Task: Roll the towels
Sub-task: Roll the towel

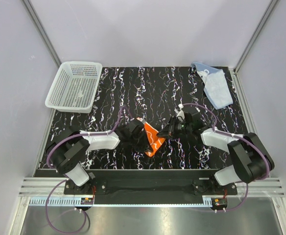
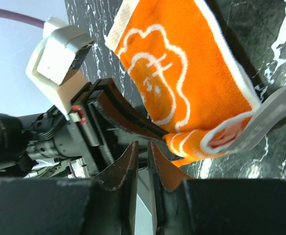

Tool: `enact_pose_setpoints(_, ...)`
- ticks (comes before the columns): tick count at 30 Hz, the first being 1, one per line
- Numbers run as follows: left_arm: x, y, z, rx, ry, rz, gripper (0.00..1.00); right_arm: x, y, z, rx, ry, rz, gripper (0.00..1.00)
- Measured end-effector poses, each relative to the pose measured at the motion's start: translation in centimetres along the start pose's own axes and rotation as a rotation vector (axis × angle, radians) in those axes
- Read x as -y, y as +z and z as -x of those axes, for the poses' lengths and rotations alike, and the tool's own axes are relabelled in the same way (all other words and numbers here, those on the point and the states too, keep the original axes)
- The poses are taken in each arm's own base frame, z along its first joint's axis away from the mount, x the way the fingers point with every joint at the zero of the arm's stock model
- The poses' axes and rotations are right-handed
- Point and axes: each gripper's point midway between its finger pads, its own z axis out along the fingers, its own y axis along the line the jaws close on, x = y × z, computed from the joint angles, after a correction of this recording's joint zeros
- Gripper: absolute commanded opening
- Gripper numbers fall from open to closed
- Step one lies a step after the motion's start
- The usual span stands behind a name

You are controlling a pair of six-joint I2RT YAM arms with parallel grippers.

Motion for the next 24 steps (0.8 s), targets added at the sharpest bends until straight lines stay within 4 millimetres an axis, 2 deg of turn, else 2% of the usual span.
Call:
enact_pose_setpoints(18,-0.4,0.1,0.4,-0.038,-0.09,-0.041,0.0,4.0,4.2,-0.4,-0.032,0.061,0.069,0.15)
enact_pose_setpoints(24,-0.6,0.1,0.4,-0.036,-0.091,-0.035,0.02,5.2,4.8,-0.1,-0.022,0.069,0.077,0.15)
